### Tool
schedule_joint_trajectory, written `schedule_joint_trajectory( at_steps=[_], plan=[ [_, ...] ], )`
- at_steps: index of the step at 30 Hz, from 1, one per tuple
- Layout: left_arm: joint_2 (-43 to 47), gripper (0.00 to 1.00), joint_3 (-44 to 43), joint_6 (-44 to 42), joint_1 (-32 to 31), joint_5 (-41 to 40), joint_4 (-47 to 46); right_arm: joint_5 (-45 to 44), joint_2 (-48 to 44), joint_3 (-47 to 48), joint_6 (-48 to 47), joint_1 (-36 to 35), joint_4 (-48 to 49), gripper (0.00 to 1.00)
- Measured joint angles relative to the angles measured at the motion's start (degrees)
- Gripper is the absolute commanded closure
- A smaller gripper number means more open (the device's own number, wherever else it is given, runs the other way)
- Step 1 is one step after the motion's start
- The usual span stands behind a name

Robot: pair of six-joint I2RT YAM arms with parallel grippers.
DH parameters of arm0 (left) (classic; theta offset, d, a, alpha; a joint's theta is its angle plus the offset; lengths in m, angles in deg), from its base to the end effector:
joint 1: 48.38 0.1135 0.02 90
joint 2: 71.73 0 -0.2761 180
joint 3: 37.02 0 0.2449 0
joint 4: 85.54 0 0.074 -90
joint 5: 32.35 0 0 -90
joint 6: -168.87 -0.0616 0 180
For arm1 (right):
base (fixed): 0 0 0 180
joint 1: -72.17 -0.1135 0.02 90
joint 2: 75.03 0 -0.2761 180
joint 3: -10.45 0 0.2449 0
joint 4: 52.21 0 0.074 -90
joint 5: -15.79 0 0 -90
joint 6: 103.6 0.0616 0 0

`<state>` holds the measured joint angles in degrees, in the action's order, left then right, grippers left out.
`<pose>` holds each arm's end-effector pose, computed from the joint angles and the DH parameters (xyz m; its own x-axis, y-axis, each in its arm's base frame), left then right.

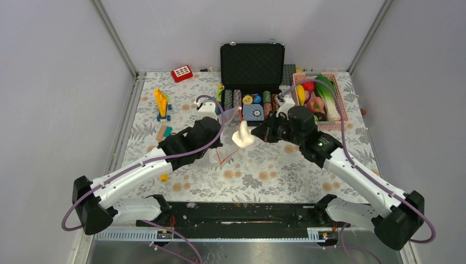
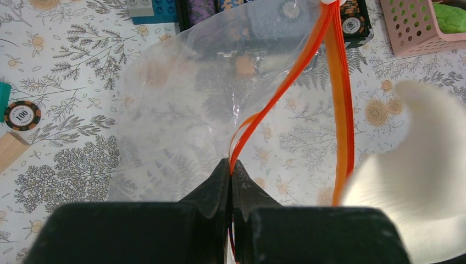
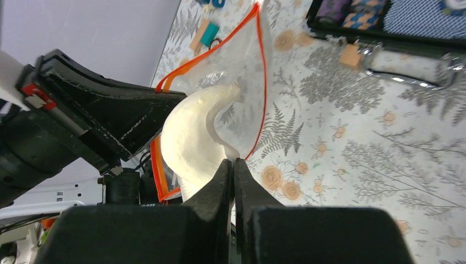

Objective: Place the food in the zip-top bag and seal the zipper
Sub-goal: Place the fake vegetable in the zipper food storage bag, then pick up the fake vegetable from the bin.

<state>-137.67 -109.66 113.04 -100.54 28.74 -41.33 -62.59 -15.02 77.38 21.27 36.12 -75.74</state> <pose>0.1782 -0.1809 0.3163 -0.5652 -0.0739 -0.8216 0.1675 0.9650 -0.2020 0.1979 0.1594 0.3437 -0.6084 0.2498 -0.7533 -0.4688 0.6527 0.5951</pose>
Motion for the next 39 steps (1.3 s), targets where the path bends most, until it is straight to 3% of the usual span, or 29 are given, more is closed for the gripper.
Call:
schedule_joint_trajectory(
  at_steps=[12, 17, 23, 27, 28, 34, 39],
  plan=[
    [0.46, 1.00, 0.00, 0.35, 0.00, 0.07, -0.13, -14.32, 12.26, 7.23, 4.81, -9.57, -2.47, 1.00],
    [0.92, 1.00, 0.11, 0.39, 0.00, 0.24, -0.24, -19.69, 16.24, 11.34, 5.46, -12.76, -5.22, 0.85],
    [1.62, 1.00, 0.96, 0.39, 0.00, 0.28, -0.35, -24.70, 20.50, 15.80, 4.96, -16.06, -9.64, 0.52],
    [1.77, 1.00, 0.96, 0.42, 0.00, 0.28, -0.42, -24.44, 20.52, 16.17, 2.73, -16.39, -9.64, 0.17],
    [1.77, 1.00, 0.96, 0.42, 0.00, 0.28, -0.39, -24.22, 20.52, 16.22, 1.25, -16.39, -9.60, 0.04],
    [2.12, 1.00, 1.01, 0.42, 0.00, 0.20, -0.37, -24.83, 19.30, 16.41, -9.49, -16.41, -9.64, 0.00],
    [3.02, 1.00, 1.62, 0.42, 0.00, -0.02, -0.44, -31.45, 11.02, 13.66, -15.45, -15.91, -9.25, 0.00]
  ],
)
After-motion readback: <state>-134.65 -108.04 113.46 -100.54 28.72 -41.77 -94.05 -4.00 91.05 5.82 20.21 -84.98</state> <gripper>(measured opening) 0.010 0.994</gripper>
